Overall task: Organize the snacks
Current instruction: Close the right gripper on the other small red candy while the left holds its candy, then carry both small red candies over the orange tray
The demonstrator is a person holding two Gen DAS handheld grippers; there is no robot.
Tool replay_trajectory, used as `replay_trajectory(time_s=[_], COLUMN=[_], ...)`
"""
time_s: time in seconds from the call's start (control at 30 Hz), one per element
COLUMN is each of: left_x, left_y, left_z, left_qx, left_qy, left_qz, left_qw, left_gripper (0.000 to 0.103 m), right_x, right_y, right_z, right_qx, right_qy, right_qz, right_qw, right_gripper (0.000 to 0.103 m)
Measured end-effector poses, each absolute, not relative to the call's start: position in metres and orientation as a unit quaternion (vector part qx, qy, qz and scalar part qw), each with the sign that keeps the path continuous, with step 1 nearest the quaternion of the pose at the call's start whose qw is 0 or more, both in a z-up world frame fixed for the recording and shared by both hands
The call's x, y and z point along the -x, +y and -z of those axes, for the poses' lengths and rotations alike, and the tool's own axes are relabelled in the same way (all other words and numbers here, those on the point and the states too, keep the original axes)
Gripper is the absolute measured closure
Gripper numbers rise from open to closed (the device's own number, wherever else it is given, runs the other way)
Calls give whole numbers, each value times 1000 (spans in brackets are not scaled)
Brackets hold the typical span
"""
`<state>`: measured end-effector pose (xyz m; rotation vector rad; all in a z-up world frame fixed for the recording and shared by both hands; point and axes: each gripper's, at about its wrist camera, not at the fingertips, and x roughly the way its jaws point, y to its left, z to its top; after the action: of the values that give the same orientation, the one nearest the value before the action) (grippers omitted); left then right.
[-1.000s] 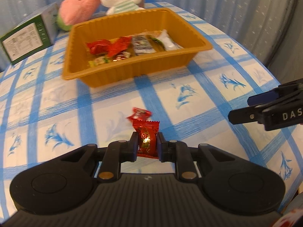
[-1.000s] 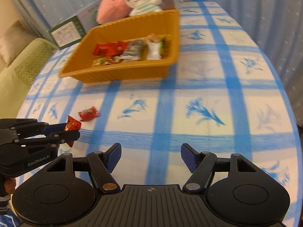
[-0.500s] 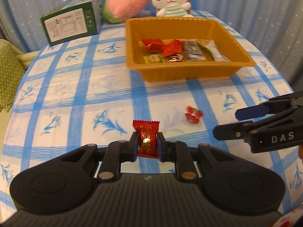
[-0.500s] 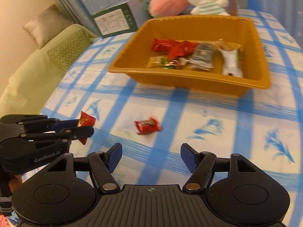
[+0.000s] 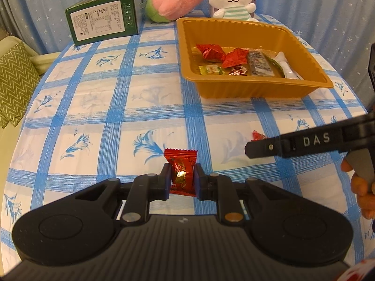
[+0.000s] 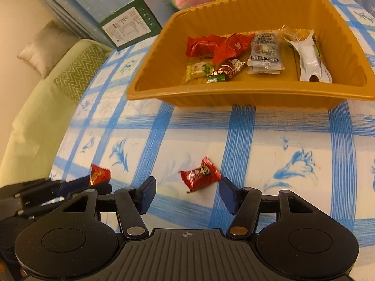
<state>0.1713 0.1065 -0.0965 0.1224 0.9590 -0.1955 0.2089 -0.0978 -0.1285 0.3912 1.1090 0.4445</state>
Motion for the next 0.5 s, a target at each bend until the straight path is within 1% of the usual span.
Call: replay_trajectory(time_s=[0.07,0.13,0.27,0.3,0.33,0.5], left_x=[-172,-173,-174,-174,-174,-174], left_y=[108,109,110,110,109,108], left_z=[97,98,98,99,99,100], left_qx=[-57,-57,-55,-55,-55,-54], left_qy=[461,461,462,463,463,465], left_qz=[92,90,88,87,87,87], left_qw=[881,881,881,880,880,879], left_gripper=[84,84,84,84,84,84], right_x=[-213,-215,-216,-215,-213,-206], right_y=[-95,-91,-80,-77,-74,-64], right_z=[128,128,127,127,126,127], right_qx=[-175,-170,-137,-122,-105,-43], right_qy=[518,518,514,512,509,498], right_qz=[-207,-209,-210,-210,-209,-208], right_qw=[811,812,821,824,828,841], right_gripper=[46,56,59,62,67,80])
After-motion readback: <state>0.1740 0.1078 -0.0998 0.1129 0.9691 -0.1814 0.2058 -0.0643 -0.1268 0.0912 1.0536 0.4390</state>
